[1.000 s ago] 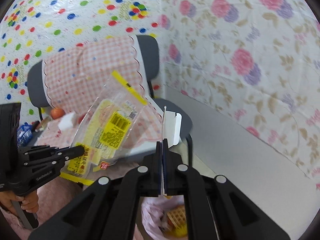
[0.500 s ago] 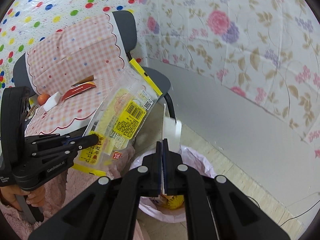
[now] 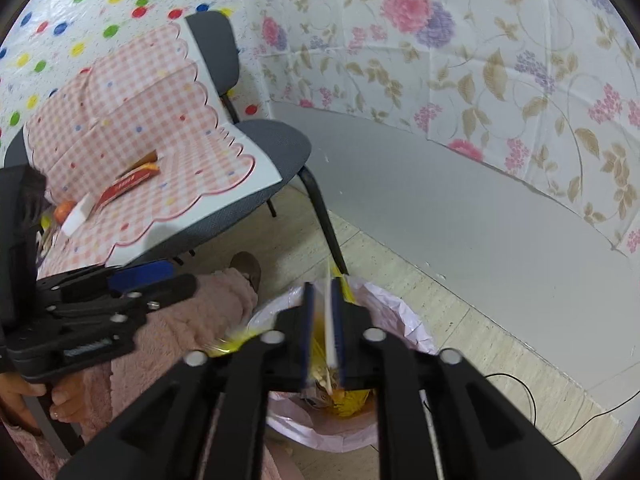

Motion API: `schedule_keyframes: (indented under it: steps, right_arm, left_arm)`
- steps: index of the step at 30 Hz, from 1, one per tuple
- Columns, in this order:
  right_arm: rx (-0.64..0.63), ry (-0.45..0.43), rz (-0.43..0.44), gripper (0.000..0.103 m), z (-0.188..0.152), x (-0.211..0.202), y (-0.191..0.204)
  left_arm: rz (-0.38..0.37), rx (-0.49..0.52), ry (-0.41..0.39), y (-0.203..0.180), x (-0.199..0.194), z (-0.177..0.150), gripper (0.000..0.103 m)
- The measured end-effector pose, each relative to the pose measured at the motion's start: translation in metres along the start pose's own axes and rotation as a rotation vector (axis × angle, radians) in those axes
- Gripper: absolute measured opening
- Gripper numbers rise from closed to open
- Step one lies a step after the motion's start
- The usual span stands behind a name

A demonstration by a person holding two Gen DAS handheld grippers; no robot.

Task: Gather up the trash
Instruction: 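Carry the packet and red box over the pink bin and open both grippers, then return both grippers to the chair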

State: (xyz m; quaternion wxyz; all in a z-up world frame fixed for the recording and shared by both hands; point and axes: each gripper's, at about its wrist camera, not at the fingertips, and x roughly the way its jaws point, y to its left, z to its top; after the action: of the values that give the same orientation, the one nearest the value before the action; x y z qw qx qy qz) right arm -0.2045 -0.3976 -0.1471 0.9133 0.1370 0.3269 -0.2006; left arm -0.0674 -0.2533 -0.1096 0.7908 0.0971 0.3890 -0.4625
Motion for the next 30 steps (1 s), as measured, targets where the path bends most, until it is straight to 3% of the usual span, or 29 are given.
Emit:
schedule_keyframes:
  steps: [7,13,22,28,30]
  right_arm:
    - [0.004,-0.109,-0.022,0.020,0.021,-0.024,0.000]
    - [-0.036,-0.158,0.020,0.020,0.037,-0.031,0.020]
    - [-0.128,-0.151,0.137,0.020,0.062,0.007,0.084]
    - [-0.228,-0.152,0.195,0.037,0.079,0.033,0.133]
    - [-0.249,-0.158,0.211,0.041,0.086,0.040,0.146]
  left_arm:
    - [0.080,-0.040,-0.080,0.022,-0.027,0.005,0.047]
    - [0.141,-0.057,-0.117,0.046,-0.052,0.000,0.050]
    - [0.316,-0.136,-0.171,0.107,-0.089,-0.010,0.063]
    - [0.453,-0.235,-0.182,0.164,-0.112,-0.017,0.067]
    - [0.502,-0.277,-0.190,0.184,-0.119,-0.019,0.073]
